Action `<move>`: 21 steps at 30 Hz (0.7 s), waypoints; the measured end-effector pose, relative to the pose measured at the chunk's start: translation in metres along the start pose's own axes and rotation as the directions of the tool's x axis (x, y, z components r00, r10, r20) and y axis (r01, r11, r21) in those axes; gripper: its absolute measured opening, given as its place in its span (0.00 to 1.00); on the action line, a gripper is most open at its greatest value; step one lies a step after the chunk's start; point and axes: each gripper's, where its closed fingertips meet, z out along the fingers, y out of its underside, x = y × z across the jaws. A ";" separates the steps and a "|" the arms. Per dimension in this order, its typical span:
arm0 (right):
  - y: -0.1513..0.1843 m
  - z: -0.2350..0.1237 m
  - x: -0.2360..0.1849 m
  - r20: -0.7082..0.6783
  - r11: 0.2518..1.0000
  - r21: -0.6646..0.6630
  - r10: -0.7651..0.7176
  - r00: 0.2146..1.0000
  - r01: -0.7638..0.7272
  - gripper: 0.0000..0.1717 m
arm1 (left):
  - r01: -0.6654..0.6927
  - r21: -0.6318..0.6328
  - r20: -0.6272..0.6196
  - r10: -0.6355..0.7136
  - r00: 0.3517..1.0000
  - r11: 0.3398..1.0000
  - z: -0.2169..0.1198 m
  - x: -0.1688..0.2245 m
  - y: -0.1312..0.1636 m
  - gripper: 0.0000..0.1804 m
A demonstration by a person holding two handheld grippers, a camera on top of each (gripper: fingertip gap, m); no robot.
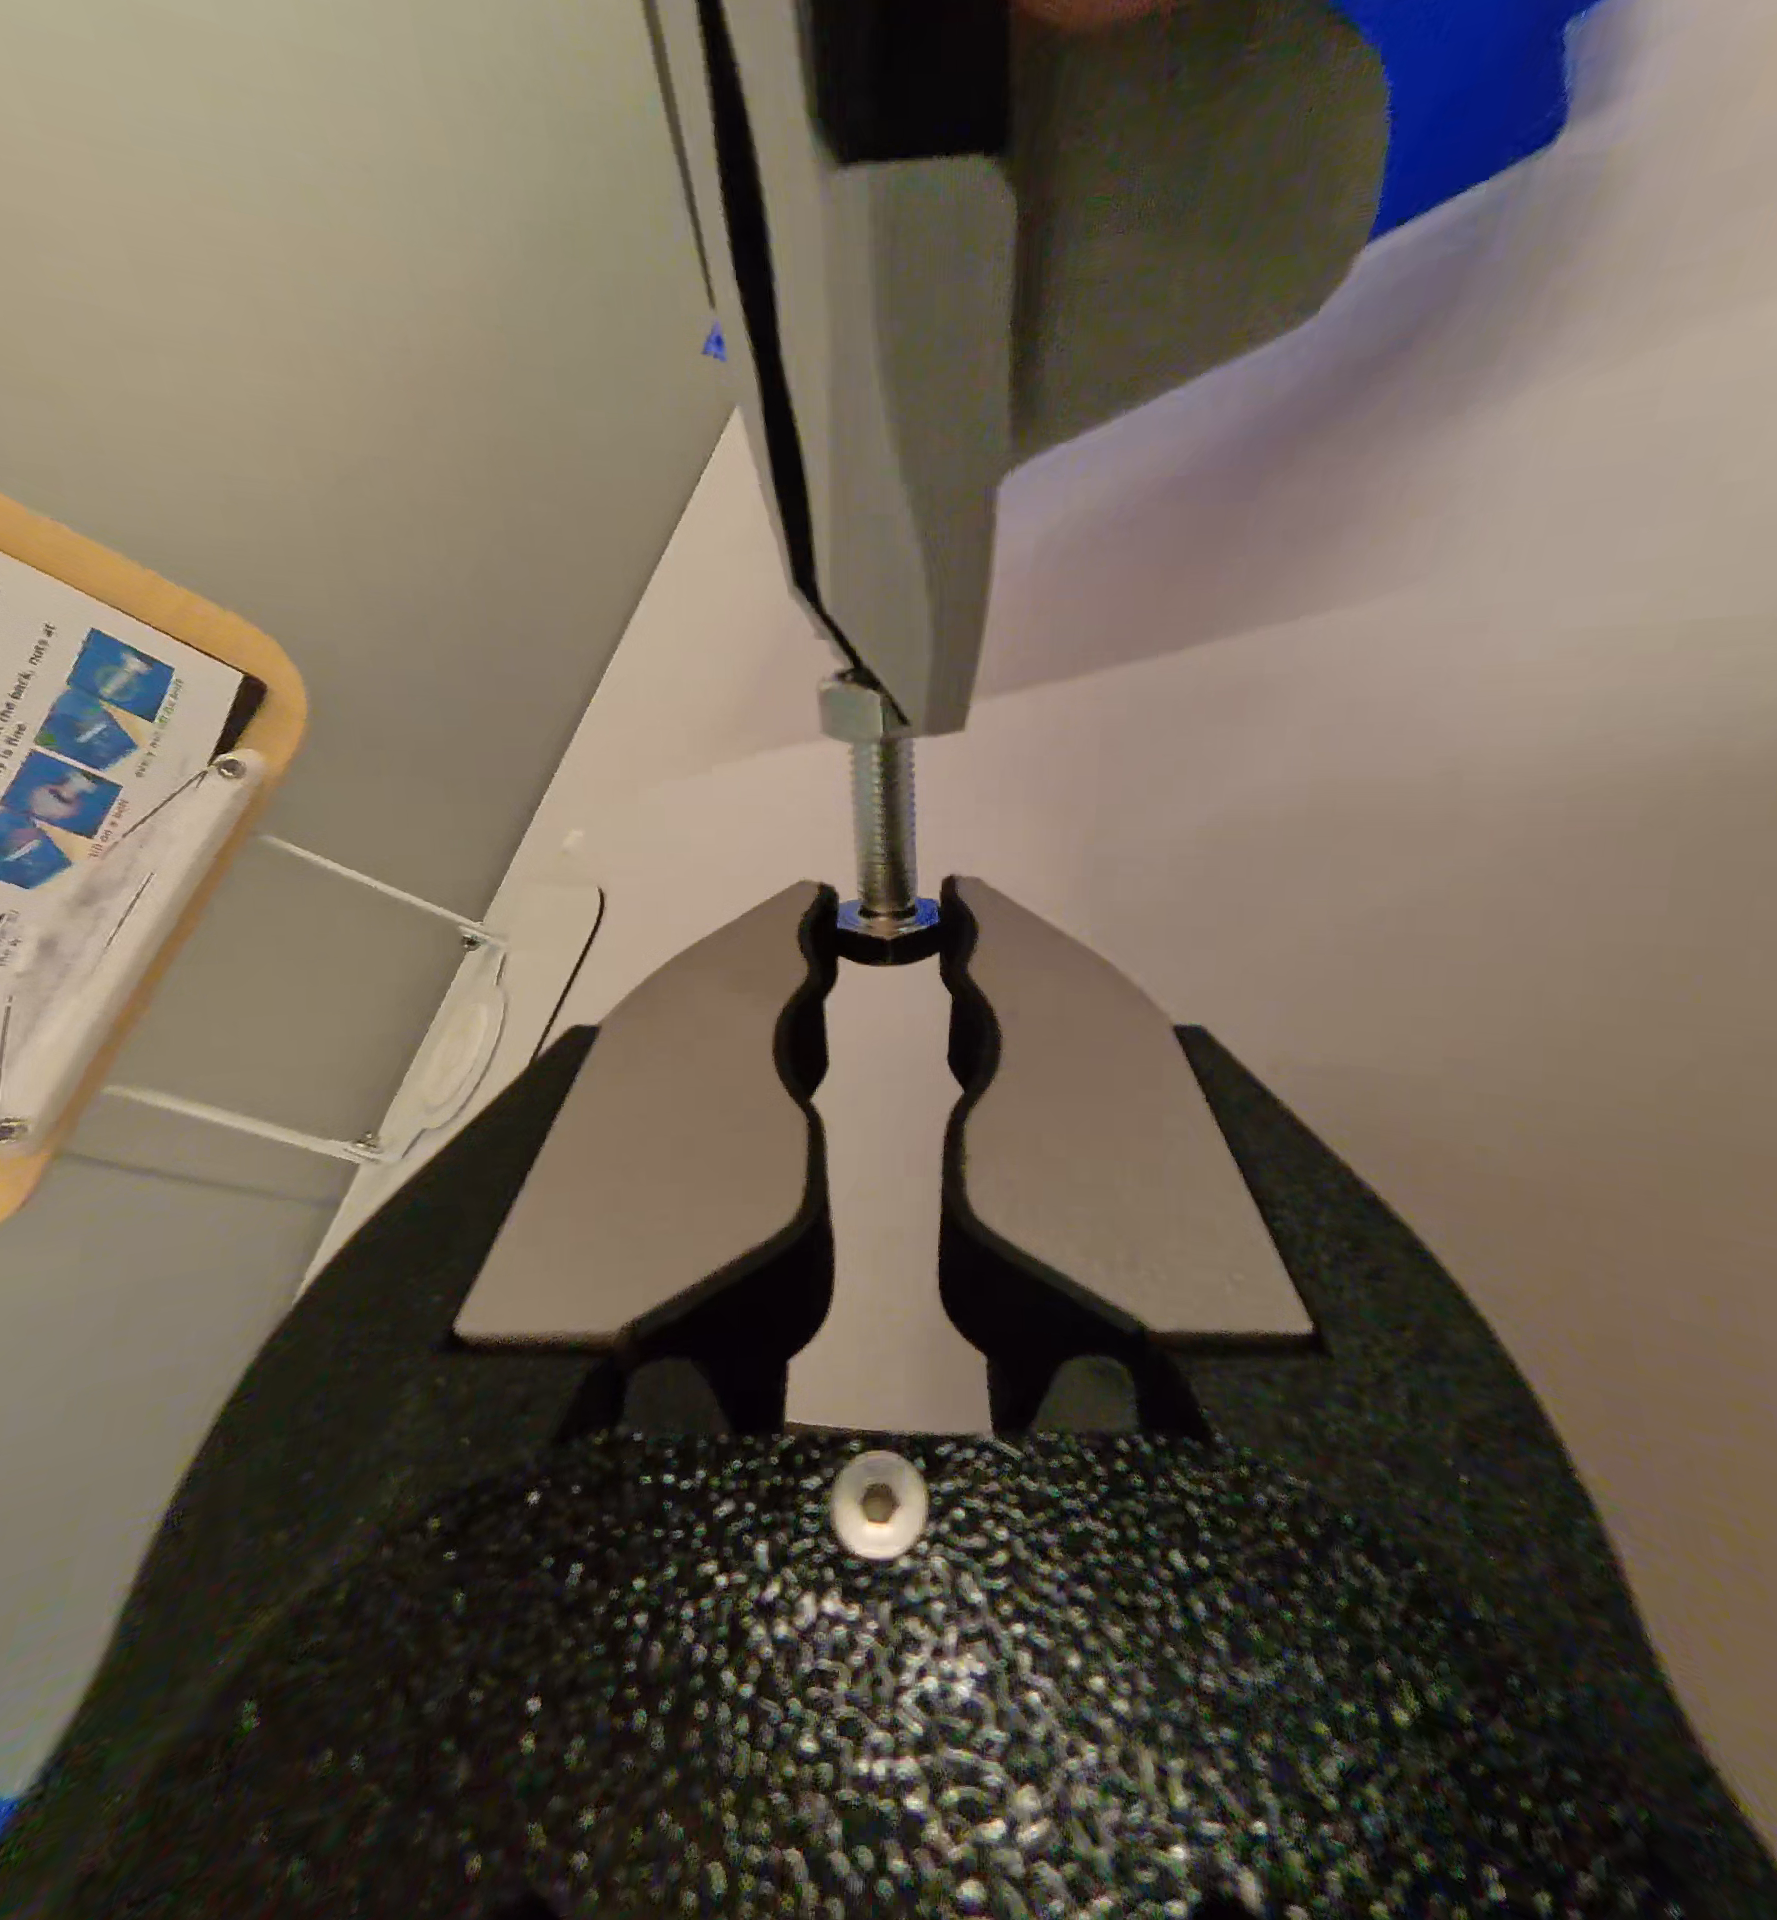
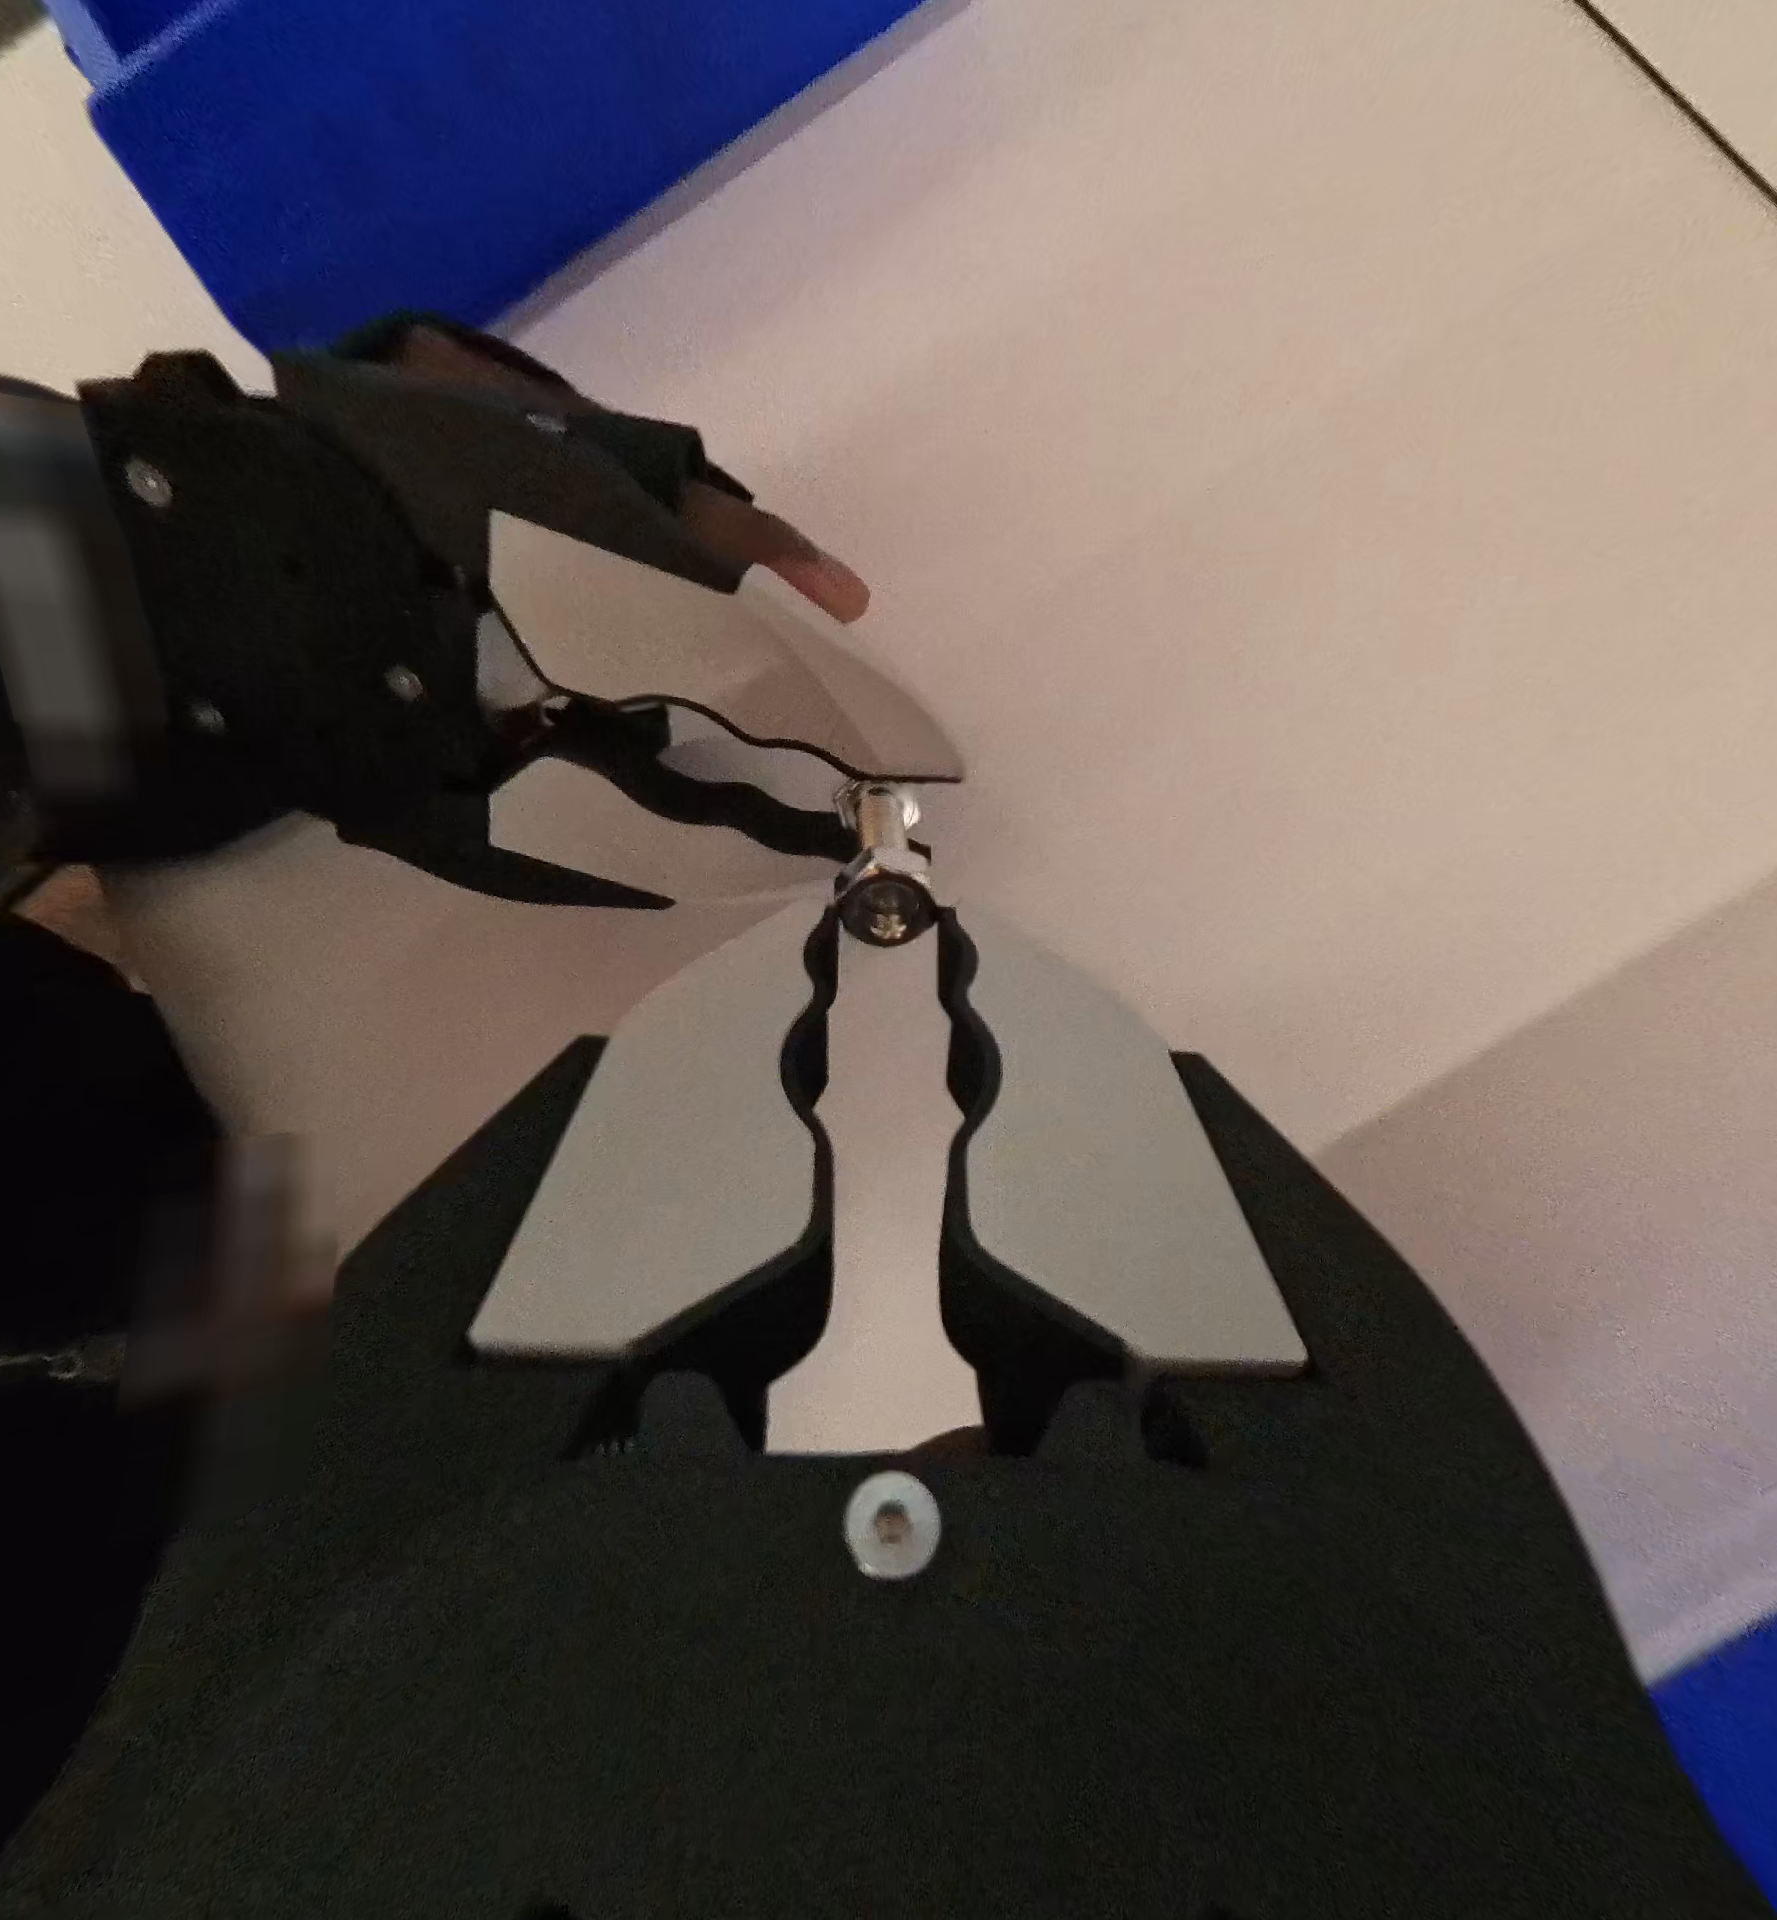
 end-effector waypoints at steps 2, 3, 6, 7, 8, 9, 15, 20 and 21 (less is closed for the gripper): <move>0.000 -0.001 0.000 0.007 1.000 0.017 -0.015 1.000 0.014 0.10 | 0.026 0.014 -0.019 -0.026 0.999 1.000 0.000 0.001 -0.001 0.10; 0.001 -0.001 0.000 0.010 1.000 0.017 -0.023 1.000 0.023 0.11 | 0.044 0.023 -0.038 -0.043 0.998 0.999 0.000 0.002 -0.002 0.10; 0.003 0.001 -0.002 0.017 0.999 0.002 -0.035 0.999 0.035 0.11 | 0.086 0.046 -0.081 -0.082 0.993 0.995 0.001 0.007 -0.005 0.10; 0.004 0.002 -0.003 0.014 0.999 -0.005 -0.037 0.999 0.037 0.12 | 0.102 0.052 -0.096 -0.097 0.991 0.993 0.001 0.009 -0.006 0.10; 0.005 0.003 -0.002 0.009 0.999 -0.009 -0.042 0.999 0.042 0.14 | 0.123 0.060 -0.113 -0.115 0.987 0.991 0.001 0.011 -0.007 0.10; 0.005 0.003 -0.002 0.003 0.999 -0.009 -0.048 0.999 0.048 0.15 | 0.145 0.065 -0.128 -0.136 0.982 0.987 0.001 0.012 -0.008 0.10; 0.005 0.003 -0.003 0.029 0.998 0.012 -0.065 0.997 0.065 0.12 | 0.221 0.090 -0.184 -0.202 0.962 0.971 0.000 0.014 -0.009 0.10; 0.006 -0.002 -0.011 0.108 0.996 0.024 -0.083 0.991 0.080 0.12 | 0.127 0.139 -0.198 -0.098 0.975 0.982 -0.004 0.017 -0.014 0.10; 0.007 -0.003 -0.012 0.119 0.996 0.024 -0.085 0.989 0.083 0.12 | 0.106 0.151 -0.202 -0.075 0.976 0.983 -0.005 0.018 -0.015 0.10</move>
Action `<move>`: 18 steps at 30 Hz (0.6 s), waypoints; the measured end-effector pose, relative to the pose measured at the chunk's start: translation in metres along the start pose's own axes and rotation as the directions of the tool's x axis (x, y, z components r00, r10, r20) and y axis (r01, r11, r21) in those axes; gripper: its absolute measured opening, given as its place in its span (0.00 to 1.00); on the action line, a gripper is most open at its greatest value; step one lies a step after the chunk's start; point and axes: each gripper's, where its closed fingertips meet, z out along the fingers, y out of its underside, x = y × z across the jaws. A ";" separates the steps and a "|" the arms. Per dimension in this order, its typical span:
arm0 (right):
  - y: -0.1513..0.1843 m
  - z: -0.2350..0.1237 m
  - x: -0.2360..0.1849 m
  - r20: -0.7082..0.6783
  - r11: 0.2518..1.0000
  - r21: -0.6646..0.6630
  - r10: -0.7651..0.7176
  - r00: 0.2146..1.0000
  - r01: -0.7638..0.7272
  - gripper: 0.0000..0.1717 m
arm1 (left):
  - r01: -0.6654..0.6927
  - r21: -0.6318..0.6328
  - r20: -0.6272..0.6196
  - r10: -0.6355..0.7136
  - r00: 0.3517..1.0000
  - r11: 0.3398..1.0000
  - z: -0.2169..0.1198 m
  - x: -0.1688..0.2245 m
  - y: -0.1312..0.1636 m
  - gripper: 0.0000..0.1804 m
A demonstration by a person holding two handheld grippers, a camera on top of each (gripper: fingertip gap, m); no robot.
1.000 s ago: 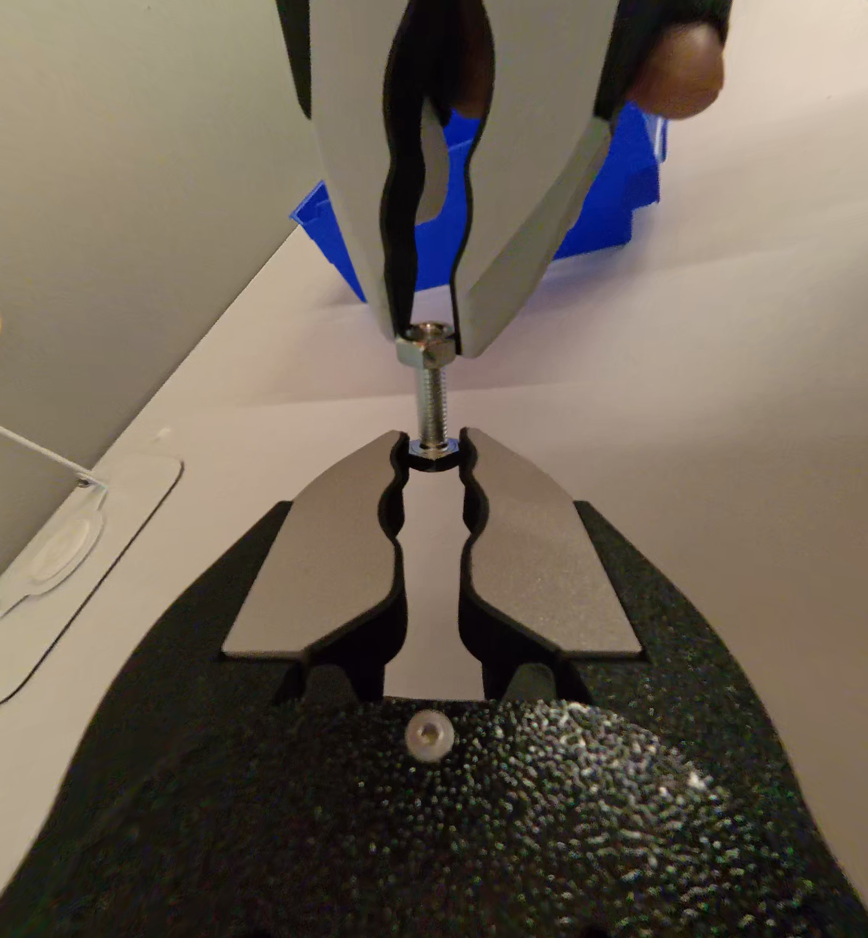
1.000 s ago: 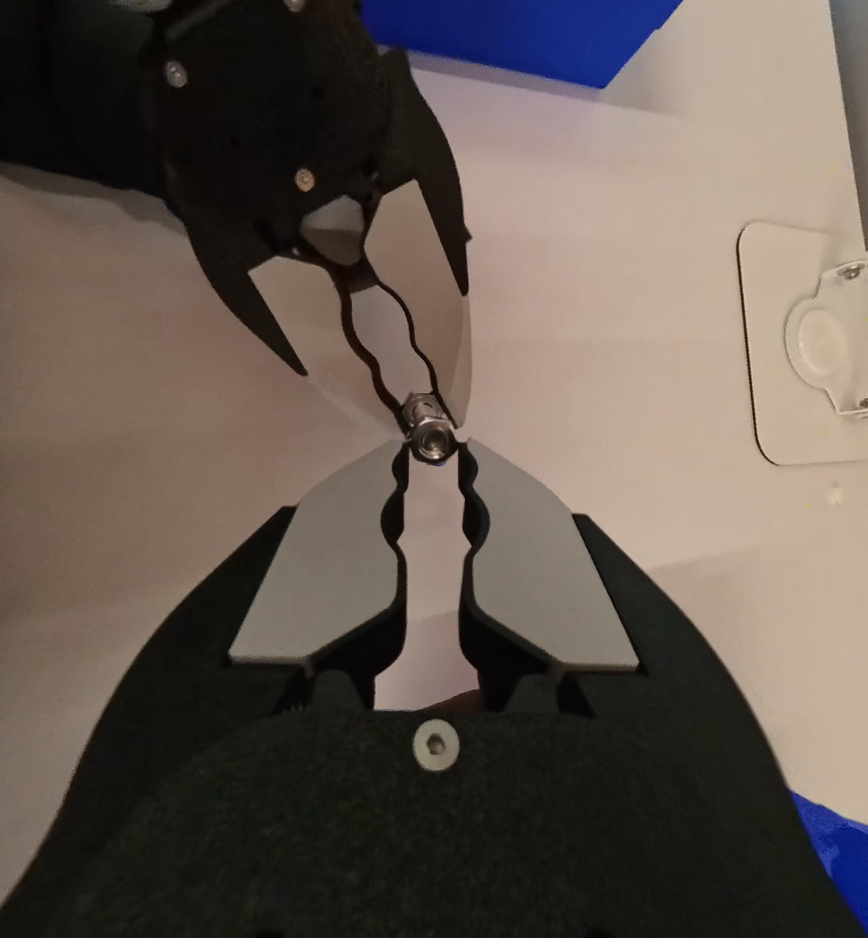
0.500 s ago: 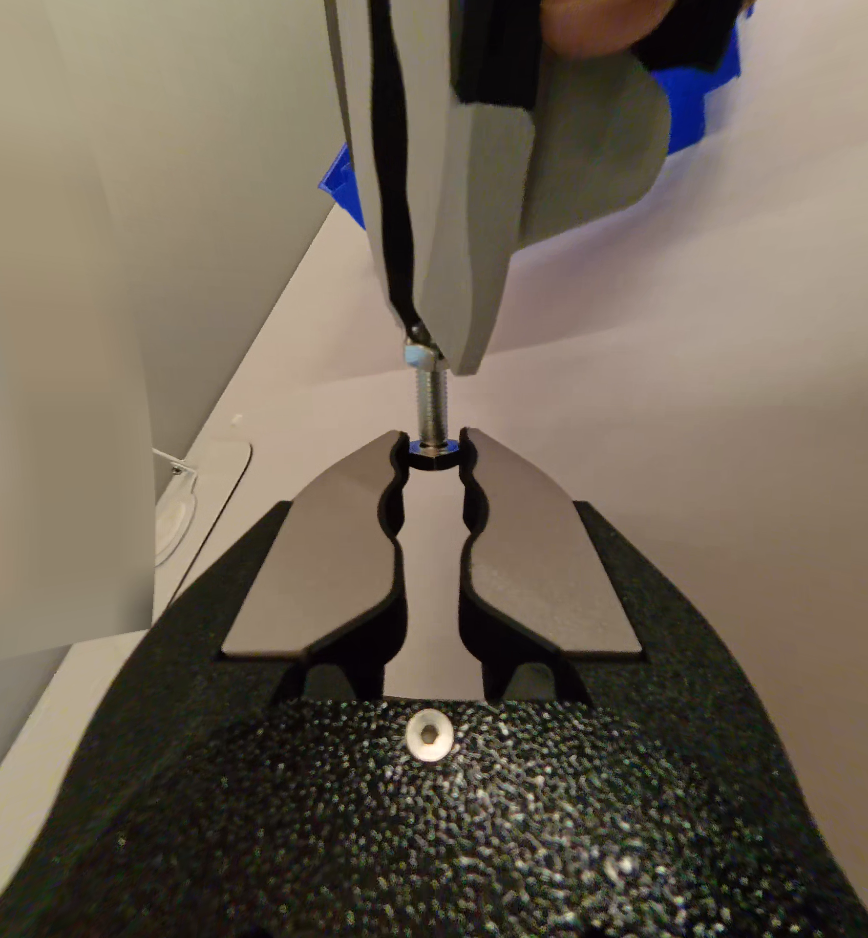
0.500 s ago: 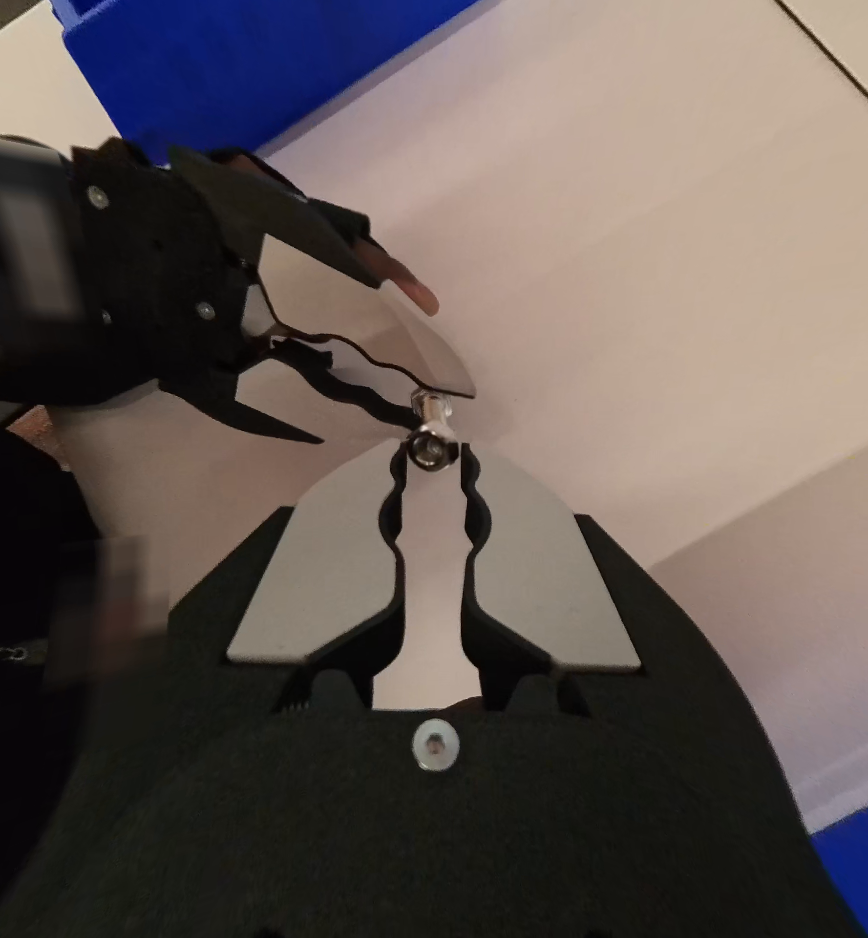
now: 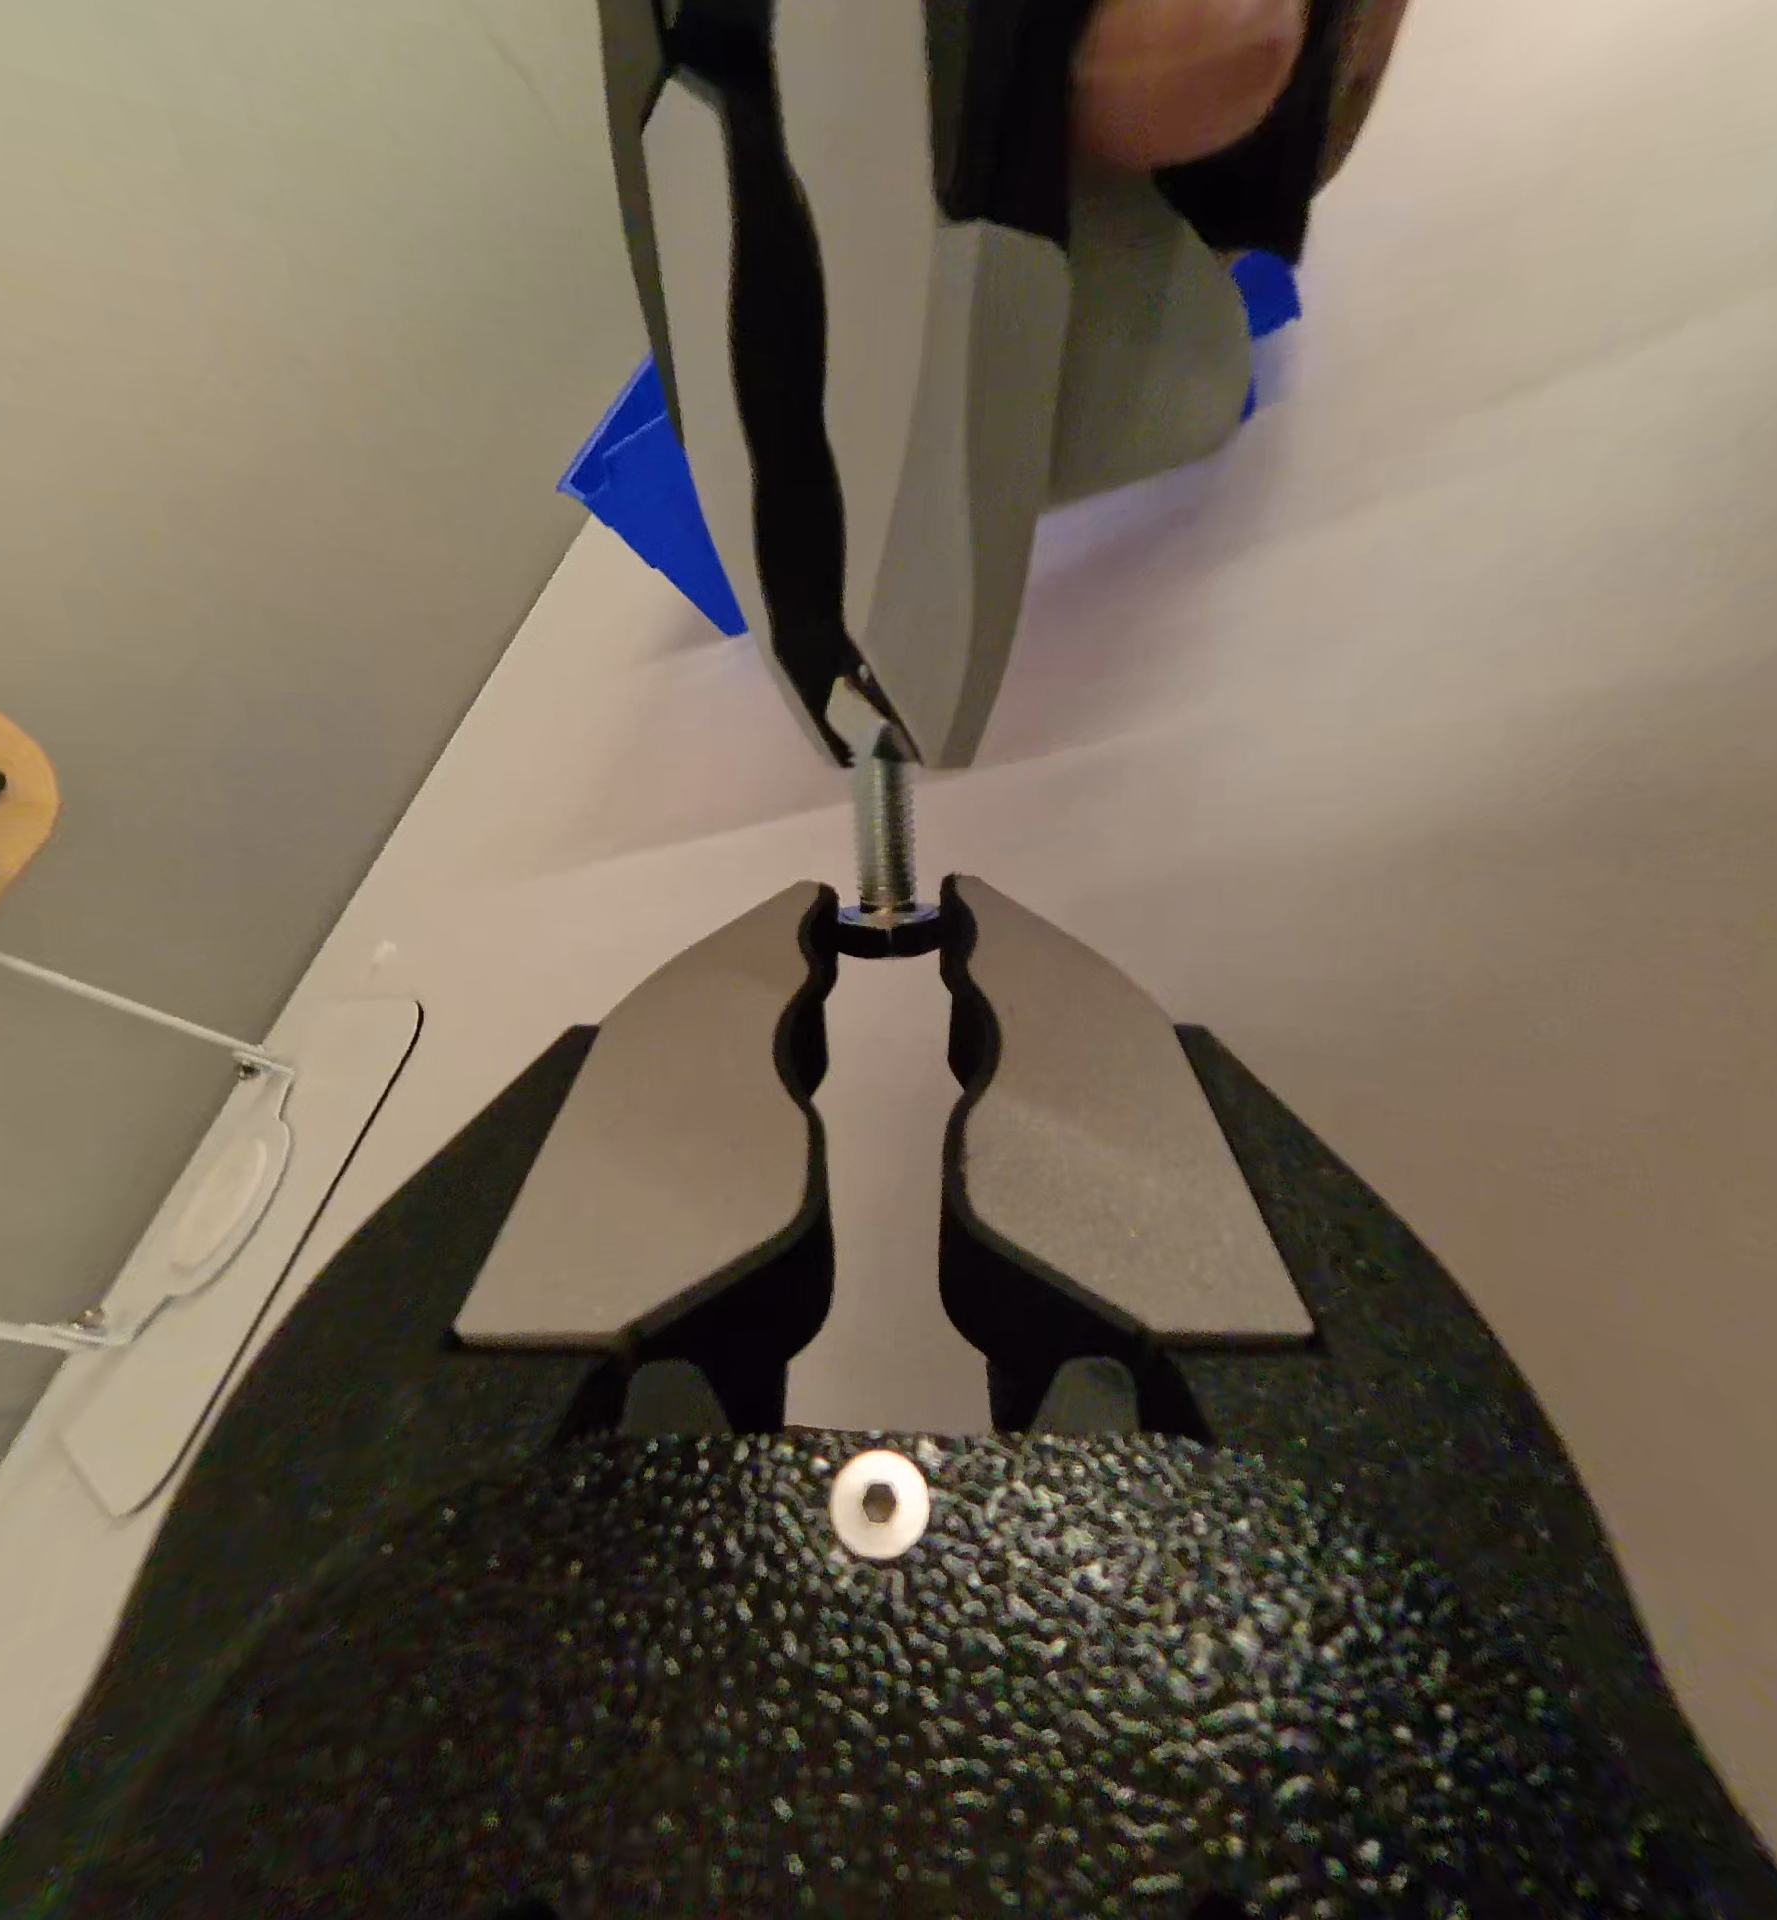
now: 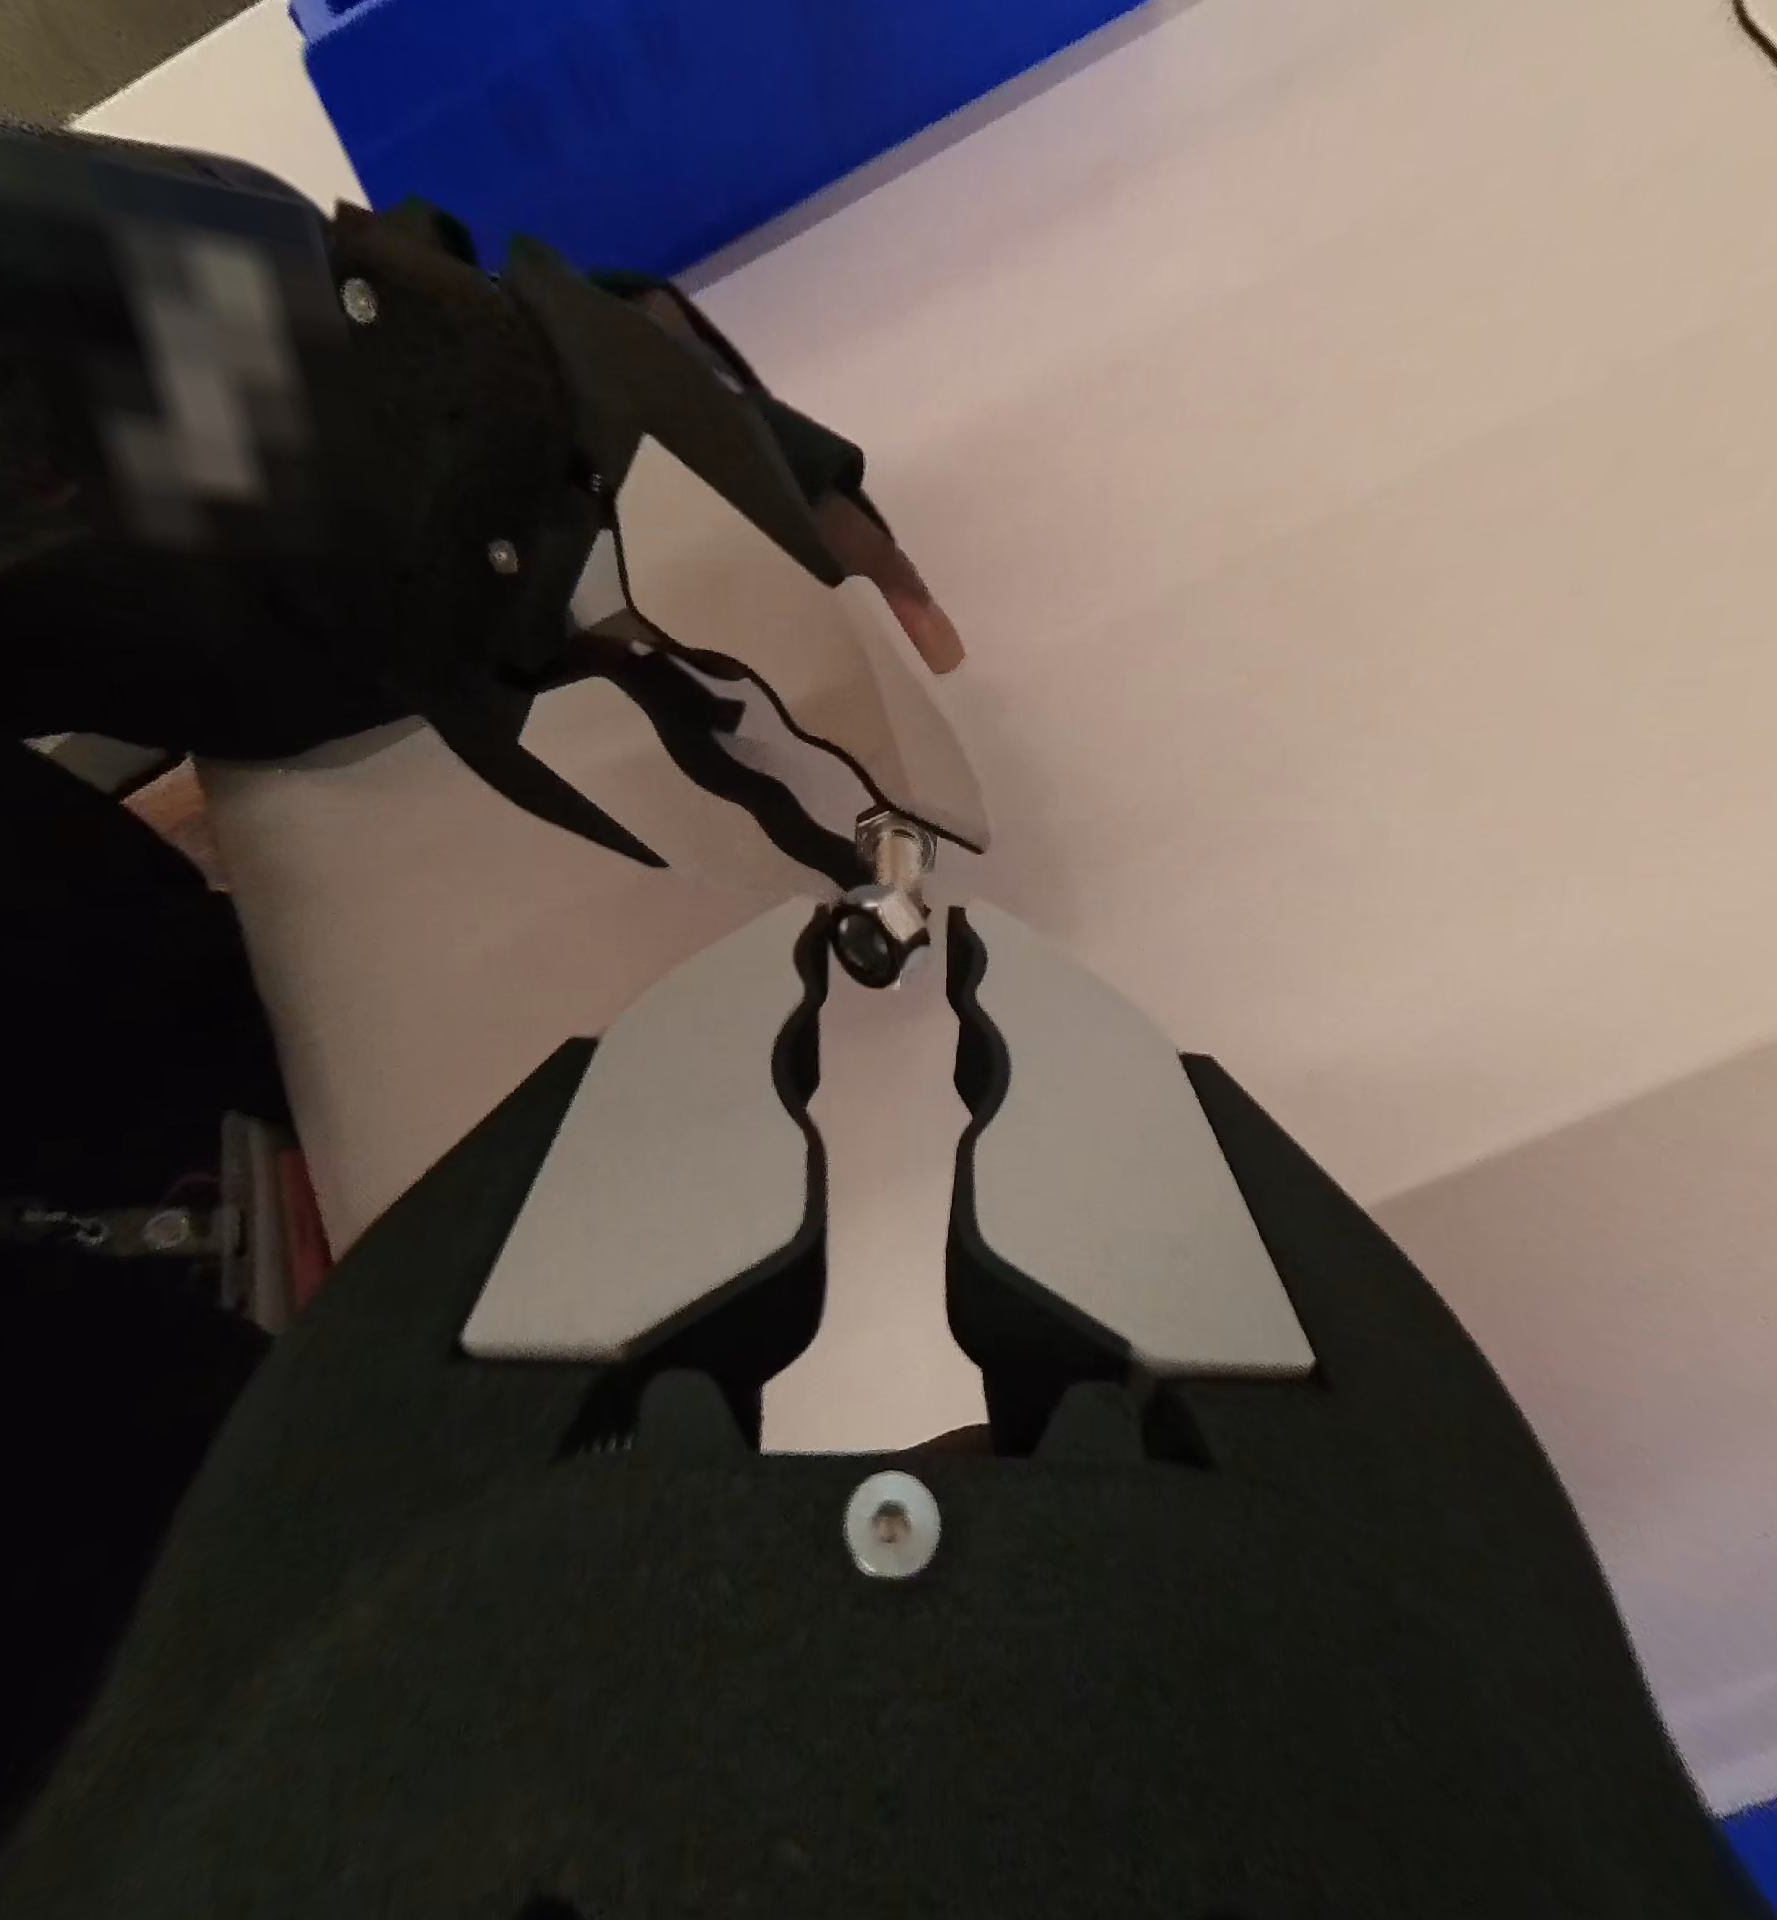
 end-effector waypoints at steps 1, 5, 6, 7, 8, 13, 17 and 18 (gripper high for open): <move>0.000 -0.001 -0.001 0.008 1.000 0.002 -0.004 1.000 0.004 0.12 | -0.014 0.006 -0.005 0.014 1.000 1.000 -0.001 0.001 -0.001 0.10; 0.002 -0.004 -0.004 0.030 1.000 0.002 -0.018 0.999 0.018 0.12 | -0.002 0.047 -0.030 0.004 1.000 0.999 -0.002 0.003 -0.006 0.10; 0.002 -0.005 -0.005 0.035 1.000 0.003 -0.023 0.999 0.023 0.12 | 0.006 0.056 -0.040 -0.004 0.999 0.998 -0.003 0.004 -0.007 0.10; 0.002 -0.005 -0.006 0.039 1.000 0.003 -0.028 0.999 0.028 0.12 | 0.011 0.065 -0.048 -0.008 0.999 0.998 -0.003 0.005 -0.008 0.10; 0.002 -0.006 -0.007 0.045 0.999 0.003 -0.033 0.998 0.033 0.12 | 0.015 0.073 -0.056 -0.011 0.998 0.997 -0.003 0.006 -0.009 0.10; 0.001 -0.009 -0.014 0.092 0.999 0.008 -0.041 0.995 0.041 0.12 | 0.020 0.121 -0.087 -0.009 0.996 0.992 -0.006 0.009 -0.014 0.10; -0.001 -0.012 -0.019 0.127 0.999 0.015 -0.045 0.991 0.044 0.12 | 0.043 0.167 -0.113 -0.024 0.993 0.985 -0.009 0.011 -0.020 0.10; -0.002 -0.013 -0.020 0.136 0.999 0.017 -0.047 0.990 0.045 0.12 | 0.051 0.178 -0.121 -0.029 0.992 0.983 -0.010 0.011 -0.022 0.10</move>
